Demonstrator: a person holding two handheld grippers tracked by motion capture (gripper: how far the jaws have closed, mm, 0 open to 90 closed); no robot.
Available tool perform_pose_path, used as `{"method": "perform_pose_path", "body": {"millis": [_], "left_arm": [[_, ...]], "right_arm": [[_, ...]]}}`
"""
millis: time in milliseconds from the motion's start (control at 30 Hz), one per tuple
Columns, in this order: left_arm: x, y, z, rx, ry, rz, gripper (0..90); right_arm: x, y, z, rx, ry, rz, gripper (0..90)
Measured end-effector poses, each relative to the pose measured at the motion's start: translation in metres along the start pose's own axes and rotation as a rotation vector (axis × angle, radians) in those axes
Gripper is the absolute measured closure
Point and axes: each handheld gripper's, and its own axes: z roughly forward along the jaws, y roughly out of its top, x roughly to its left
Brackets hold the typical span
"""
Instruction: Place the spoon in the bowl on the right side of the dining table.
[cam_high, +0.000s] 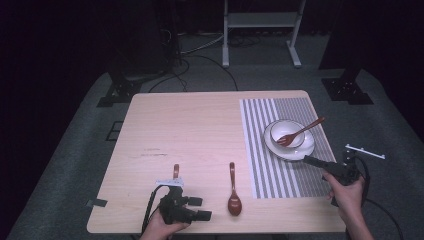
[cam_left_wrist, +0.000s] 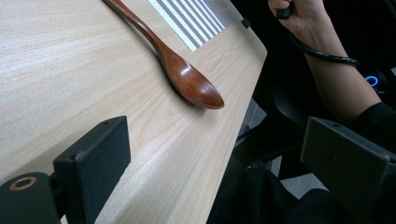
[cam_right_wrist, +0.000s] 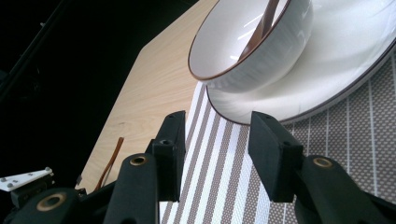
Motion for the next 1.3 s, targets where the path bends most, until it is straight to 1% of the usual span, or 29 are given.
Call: {"method": "perform_pose_path", "body": {"millis": [367, 600, 967, 1167, 1233, 1300], "left_arm": [[0.0, 0.0, 0.001, 0.004, 0.002, 0.001, 7.0], [0.0, 0.0, 0.0, 0.0, 0.002, -0.001, 7.0], [-0.001, 0.0, 0.0, 0.002, -0.004, 0.003, 7.0], [-0.001, 0.0, 0.0, -0.001, -0.007, 0.001, 7.0], [-0.001, 0.0, 0.0, -0.002, -0.006, 0.002, 7.0], [-0.001, 0.0, -0.001, -0.003, -0.007, 0.002, 7.0]], "right_arm": [[0.004, -0.015, 0.0, 0.016, 0.01, -0.016, 55.6], [0.009, -0.022, 0.004, 0.032, 0.015, -0.033, 55.6], [0.014, -0.035, 0.008, 0.054, 0.031, -0.042, 55.3], [0.021, -0.042, 0.009, 0.061, 0.027, -0.071, 55.1], [0.024, -0.045, 0.01, 0.068, 0.018, -0.089, 55.1], [0.026, -0.048, 0.01, 0.071, 0.023, -0.093, 55.1]]}}
